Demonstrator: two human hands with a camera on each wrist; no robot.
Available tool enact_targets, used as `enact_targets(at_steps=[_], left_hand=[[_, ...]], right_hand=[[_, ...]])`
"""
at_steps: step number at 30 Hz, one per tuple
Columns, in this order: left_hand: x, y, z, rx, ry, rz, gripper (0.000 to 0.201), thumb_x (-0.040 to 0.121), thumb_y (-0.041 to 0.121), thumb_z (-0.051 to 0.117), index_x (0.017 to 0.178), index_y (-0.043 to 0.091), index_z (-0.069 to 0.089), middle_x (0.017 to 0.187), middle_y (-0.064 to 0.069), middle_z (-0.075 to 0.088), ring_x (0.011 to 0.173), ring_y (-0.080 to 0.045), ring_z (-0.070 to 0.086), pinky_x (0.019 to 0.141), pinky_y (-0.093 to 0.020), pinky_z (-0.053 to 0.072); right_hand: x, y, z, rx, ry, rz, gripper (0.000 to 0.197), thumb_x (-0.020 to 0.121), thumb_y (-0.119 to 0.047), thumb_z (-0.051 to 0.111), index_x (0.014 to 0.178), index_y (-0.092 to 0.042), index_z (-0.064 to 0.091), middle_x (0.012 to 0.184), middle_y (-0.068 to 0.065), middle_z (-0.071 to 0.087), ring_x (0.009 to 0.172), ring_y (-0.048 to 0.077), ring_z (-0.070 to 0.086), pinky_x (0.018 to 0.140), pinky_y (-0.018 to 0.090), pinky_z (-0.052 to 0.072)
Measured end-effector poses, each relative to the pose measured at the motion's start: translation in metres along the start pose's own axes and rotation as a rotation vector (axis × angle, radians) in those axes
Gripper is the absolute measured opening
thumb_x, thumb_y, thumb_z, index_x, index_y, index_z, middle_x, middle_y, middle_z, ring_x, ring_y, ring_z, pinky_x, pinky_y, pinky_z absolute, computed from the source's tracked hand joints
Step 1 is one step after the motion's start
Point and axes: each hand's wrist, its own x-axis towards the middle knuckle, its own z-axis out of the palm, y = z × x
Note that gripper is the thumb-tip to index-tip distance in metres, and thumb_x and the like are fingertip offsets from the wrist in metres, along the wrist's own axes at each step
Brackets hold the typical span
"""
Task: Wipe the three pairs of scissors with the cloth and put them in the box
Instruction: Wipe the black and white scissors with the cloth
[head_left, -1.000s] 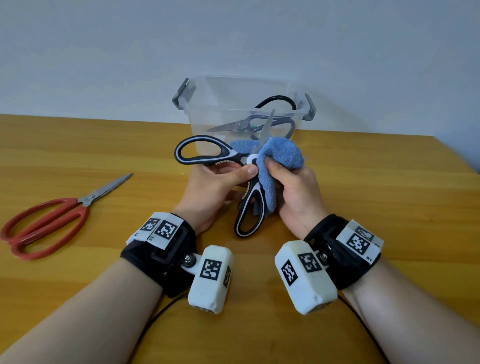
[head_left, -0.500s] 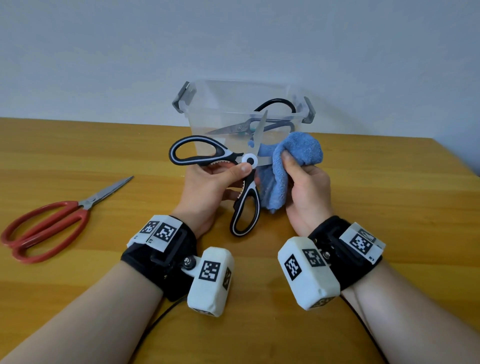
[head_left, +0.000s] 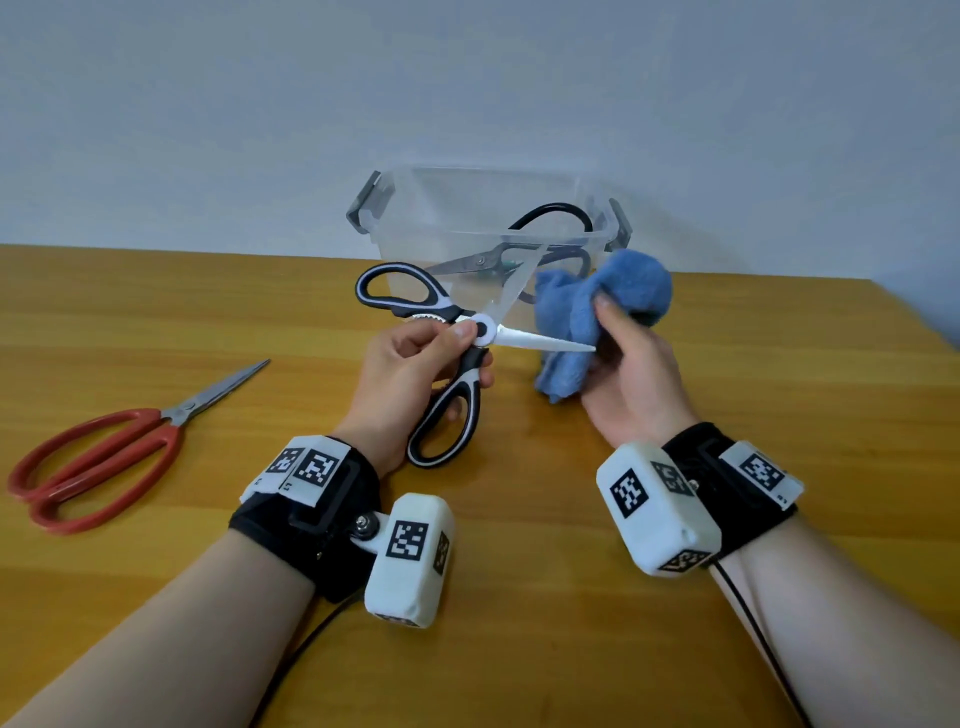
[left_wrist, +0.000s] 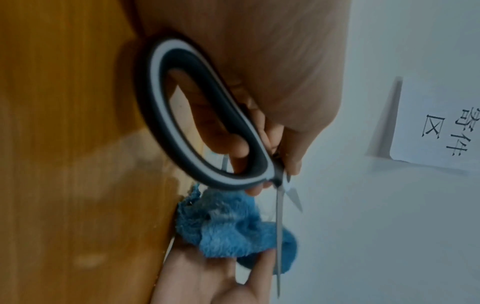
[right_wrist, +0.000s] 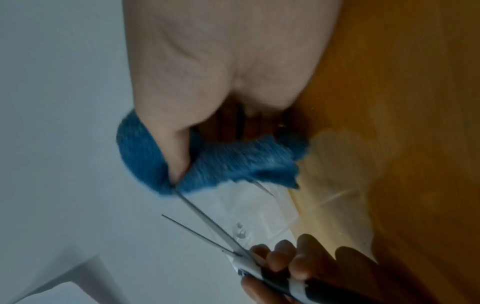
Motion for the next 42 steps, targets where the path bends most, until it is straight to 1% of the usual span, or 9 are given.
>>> enact_targets(at_steps=[3, 6, 10, 16, 26, 30, 33, 39, 42], left_hand=[[0.0, -0.001, 0.0, 0.067, -0.086, -0.013, 0.025, 0.101, 0.018, 0.059, 0.087, -0.002, 0.063, 0.074, -0.014, 0.07, 0.056, -0.018, 0.064, 0.037, -0.022, 0.037], [-0.001, -0.001, 0.001, 0.117, -0.109, -0.037, 0.023, 0.1, 0.015, 0.061, 0.092, -0.006, 0.062, 0.072, -0.013, 0.072, 0.051, -0.014, 0.065, 0.034, -0.021, 0.035], [-0.001, -0.001, 0.001, 0.183, -0.127, -0.055, 0.02, 0.096, 0.016, 0.068, 0.083, 0.001, 0.061, 0.074, -0.013, 0.074, 0.059, -0.018, 0.071, 0.035, -0.022, 0.038], [-0.002, 0.001, 0.001, 0.312, -0.12, -0.071, 0.02, 0.094, 0.017, 0.072, 0.082, 0.008, 0.06, 0.078, -0.009, 0.077, 0.064, -0.02, 0.074, 0.034, -0.022, 0.04], [0.001, -0.002, 0.005, 0.28, -0.058, -0.012, 0.021, 0.093, 0.018, 0.074, 0.083, 0.006, 0.06, 0.077, -0.017, 0.074, 0.065, -0.018, 0.075, 0.034, -0.022, 0.039], [0.0, -0.002, 0.004, 0.258, -0.021, -0.01, 0.021, 0.093, 0.017, 0.074, 0.085, 0.002, 0.06, 0.072, -0.014, 0.073, 0.058, -0.018, 0.071, 0.033, -0.021, 0.037], [-0.001, 0.001, -0.002, 0.173, 0.064, -0.039, 0.021, 0.094, 0.018, 0.073, 0.088, 0.005, 0.056, 0.07, -0.01, 0.071, 0.066, -0.021, 0.073, 0.033, -0.02, 0.035], [0.0, 0.001, -0.002, 0.188, 0.024, -0.034, 0.019, 0.094, 0.018, 0.073, 0.092, 0.005, 0.059, 0.071, -0.011, 0.072, 0.064, -0.02, 0.072, 0.034, -0.021, 0.037], [0.001, -0.002, -0.002, 0.241, -0.006, -0.012, 0.022, 0.095, 0.017, 0.071, 0.084, 0.005, 0.057, 0.071, -0.012, 0.073, 0.054, -0.015, 0.067, 0.034, -0.021, 0.038]], right_hand=[[-0.007, 0.003, 0.005, -0.092, -0.319, 0.14, 0.043, 0.09, -0.034, 0.063, 0.121, -0.004, 0.063, 0.119, 0.022, 0.061, 0.106, 0.035, 0.062, 0.095, 0.052, 0.047], [-0.01, 0.007, 0.005, -0.182, -0.521, 0.192, 0.045, 0.077, -0.033, 0.083, 0.108, -0.003, 0.069, 0.106, 0.019, 0.067, 0.093, 0.033, 0.066, 0.085, 0.047, 0.053], [-0.01, 0.007, 0.003, -0.34, -0.489, 0.182, 0.063, 0.068, -0.018, 0.089, 0.117, 0.009, 0.06, 0.113, 0.026, 0.062, 0.099, 0.035, 0.063, 0.093, 0.05, 0.051], [-0.015, 0.003, 0.004, -0.417, -0.404, 0.126, 0.024, 0.082, 0.001, 0.072, 0.106, -0.004, 0.069, 0.098, 0.011, 0.074, 0.094, 0.023, 0.072, 0.089, 0.037, 0.059], [-0.012, 0.019, 0.007, -0.434, -0.133, -0.048, 0.015, 0.086, -0.016, 0.075, 0.091, -0.003, 0.077, 0.099, 0.024, 0.074, 0.091, 0.036, 0.071, 0.092, 0.059, 0.056], [-0.008, 0.017, 0.006, -0.453, -0.011, -0.12, 0.022, 0.09, -0.021, 0.075, 0.074, -0.006, 0.075, 0.075, 0.024, 0.069, 0.066, 0.038, 0.068, 0.065, 0.057, 0.058], [0.004, 0.0, -0.01, -0.347, 0.139, -0.143, 0.021, 0.093, -0.018, 0.073, 0.077, -0.004, 0.072, 0.068, 0.01, 0.072, 0.071, 0.029, 0.072, 0.075, 0.047, 0.06], [-0.007, 0.0, -0.006, -0.481, -0.14, -0.098, 0.028, 0.085, -0.03, 0.077, 0.068, -0.009, 0.073, 0.065, 0.019, 0.064, 0.056, 0.031, 0.063, 0.061, 0.045, 0.053], [-0.013, 0.004, 0.0, -0.86, -0.239, -0.189, 0.015, 0.084, -0.033, 0.081, 0.078, -0.02, 0.078, 0.074, 0.002, 0.075, 0.073, 0.015, 0.07, 0.073, 0.037, 0.053]])
